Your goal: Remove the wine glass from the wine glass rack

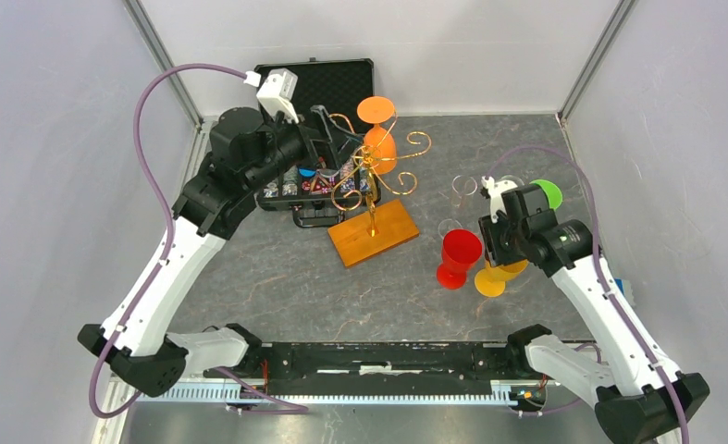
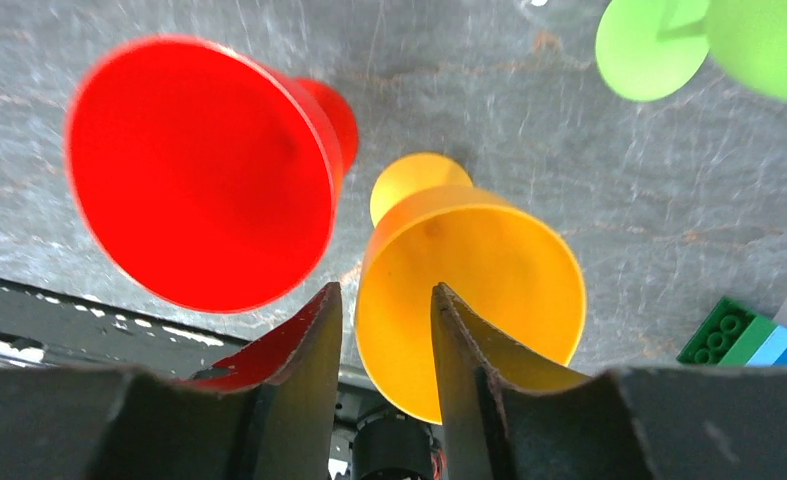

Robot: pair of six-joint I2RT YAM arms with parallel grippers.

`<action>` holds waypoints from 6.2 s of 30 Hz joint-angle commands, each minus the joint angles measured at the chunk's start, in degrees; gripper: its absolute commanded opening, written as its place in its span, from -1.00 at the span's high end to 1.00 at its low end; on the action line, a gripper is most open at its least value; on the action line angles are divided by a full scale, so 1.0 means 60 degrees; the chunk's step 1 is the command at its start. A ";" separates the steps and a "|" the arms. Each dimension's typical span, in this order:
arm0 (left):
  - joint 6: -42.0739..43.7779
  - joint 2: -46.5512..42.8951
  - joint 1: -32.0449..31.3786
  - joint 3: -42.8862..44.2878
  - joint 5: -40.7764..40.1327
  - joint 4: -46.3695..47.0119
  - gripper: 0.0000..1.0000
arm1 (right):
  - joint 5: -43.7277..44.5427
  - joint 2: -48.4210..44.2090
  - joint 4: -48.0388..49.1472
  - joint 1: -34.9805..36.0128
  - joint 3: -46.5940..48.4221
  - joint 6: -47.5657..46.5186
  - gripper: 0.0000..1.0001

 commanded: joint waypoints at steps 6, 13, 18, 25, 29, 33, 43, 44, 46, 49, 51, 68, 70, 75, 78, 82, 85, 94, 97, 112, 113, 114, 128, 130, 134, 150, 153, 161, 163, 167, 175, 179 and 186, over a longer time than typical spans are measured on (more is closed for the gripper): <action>-0.0349 0.1138 0.0244 0.1510 0.0116 -0.0029 -0.99 | 0.0257 -0.0398 0.1208 0.0036 0.1875 0.0264 -0.01; -0.1505 0.2354 0.0527 0.2205 0.0528 0.0604 -0.71 | -0.0069 -0.1050 0.2782 0.0034 0.1369 0.0826 -0.06; -0.2352 0.2949 0.0533 0.2080 0.0400 0.1237 -0.47 | -0.0282 -0.1306 0.3188 0.0034 0.0952 0.0899 -0.06; -0.2996 0.3307 0.0429 0.1707 -0.0983 0.1517 -0.36 | -0.0309 -0.1526 0.3386 0.0038 0.0702 0.0850 -0.06; -0.3579 0.3360 0.0419 0.1423 -0.1570 0.1782 -0.34 | -0.0230 -0.1569 0.3400 0.0036 0.0670 0.0829 -0.06; -0.4164 0.3676 0.0413 0.1442 -0.1518 0.1965 -0.24 | -0.0183 -0.1602 0.3458 0.0035 0.0603 0.0828 -0.06; -0.5644 0.3821 0.0429 0.0664 -0.1426 0.2955 -0.04 | -0.0082 -0.1775 0.3460 0.0034 0.0545 0.0798 -0.06; -0.5761 0.3791 0.0430 0.0566 -0.1388 0.3078 0.00 | -0.0072 -0.1795 0.3472 0.0034 0.0524 0.0790 -0.06; -0.6036 0.3711 0.0427 0.0393 -0.1329 0.3321 0.10 | -0.0076 -0.1814 0.3489 0.0034 0.0501 0.0793 -0.06; -0.6391 0.3612 0.0431 0.0160 -0.1319 0.3583 0.26 | -0.0087 -0.1846 0.3503 0.0035 0.0473 0.0830 -0.06; -0.6596 0.3560 0.0445 0.0032 -0.1250 0.3745 0.40 | -0.0094 -0.1889 0.3504 0.0034 0.0430 0.0836 -0.06; -0.6651 0.2871 0.0481 -0.0648 -0.1426 0.4429 0.86 | -0.0150 -0.1988 0.3636 0.0033 0.0275 0.0900 -0.06; -0.6499 0.2786 0.0489 -0.0748 -0.1364 0.4835 0.93 | -0.0157 -0.2004 0.3639 0.0034 0.0281 0.0905 -0.06; -0.6466 0.2662 0.0484 -0.0910 -0.1226 0.5358 0.96 | -0.0160 -0.1994 0.3679 0.0034 0.0269 0.0925 -0.07; -0.6628 0.2657 0.0481 -0.0997 -0.1099 0.5774 0.96 | -0.0172 -0.1988 0.3716 0.0036 0.0255 0.0922 -0.08; -0.6824 0.2803 0.0489 -0.1163 -0.0736 0.6587 0.96 | -0.0186 -0.1999 0.3738 0.0034 0.0237 0.0945 -0.09; -0.6929 0.3030 0.0490 -0.1125 -0.0490 0.6783 0.96 | -0.0168 -0.2009 0.3738 0.0042 0.0237 0.0932 -0.09; -0.7705 0.3732 0.0571 -0.0694 0.1433 0.6941 0.96 | -0.0124 -0.2045 0.3738 0.0044 0.0209 0.0924 -0.10; -0.7593 0.3737 0.0614 -0.0533 0.1802 0.6598 0.96 | -0.0138 -0.2038 0.3767 0.0045 0.0206 0.0930 -0.10; -0.6045 0.2512 0.0999 -0.0495 0.1095 0.4926 0.96 | -0.0376 -0.1898 0.4021 0.0042 0.0143 0.1009 -0.12; -0.6045 0.2490 0.1052 -0.0490 0.1111 0.4918 0.96 | -0.0422 -0.1889 0.4017 0.0036 0.0161 0.1022 -0.12; -0.6038 0.2472 0.1096 -0.0487 0.1113 0.4904 0.96 | -0.0431 -0.1901 0.4031 0.0034 0.0165 0.1034 -0.12; -0.5394 0.2477 0.1606 -0.0454 0.0928 0.5407 0.96 | -0.0241 -0.2336 0.4397 0.0034 0.0004 0.1058 -0.40; -0.5396 0.2524 0.1647 -0.0530 0.1119 0.5656 0.96 | -0.0227 -0.2371 0.4397 0.0034 0.0002 0.1055 -0.42; -0.5437 0.2607 0.1705 -0.0628 0.1639 0.6302 0.96 | -0.0265 -0.2400 0.4452 0.0034 -0.0032 0.1046 -0.47; -0.4502 0.2630 0.1674 -0.0527 0.4253 0.9306 0.96 | -0.1924 -0.3131 0.5762 0.0038 -0.0345 0.0967 -0.94; -0.5012 0.2538 0.1668 -0.0566 0.4498 0.9855 0.96 | -0.2189 -0.3188 0.6376 0.0036 -0.0439 0.1294 -0.95; -0.8230 0.2403 0.1556 -0.0561 0.4944 1.1272 0.95 | -0.2987 -0.3337 0.9504 0.0034 -0.1176 0.3250 -0.96; -0.9680 0.2318 0.1444 -0.0777 0.4773 1.1702 0.96 | -0.3063 -0.3317 1.0511 0.0038 -0.1443 0.3756 -0.96; -1.1831 0.2175 0.1202 -0.1143 0.4580 1.3122 0.96 | -0.3224 -0.3235 1.1979 0.0038 -0.1848 0.4539 -0.96; -1.3886 0.1435 0.0768 -0.1993 0.4140 1.3916 0.96 | -0.3844 -0.3083 1.5704 0.0034 -0.2636 0.6244 -0.96; -1.4409 0.1065 0.0571 -0.2244 0.4113 1.4237 0.96 | -0.4519 -0.2580 1.6782 0.0027 -0.2467 0.6643 -0.95; -1.4516 0.0818 0.0362 -0.2154 0.4233 1.4202 0.96 | -0.5968 -0.1433 1.9714 0.0034 -0.2163 0.8225 -0.66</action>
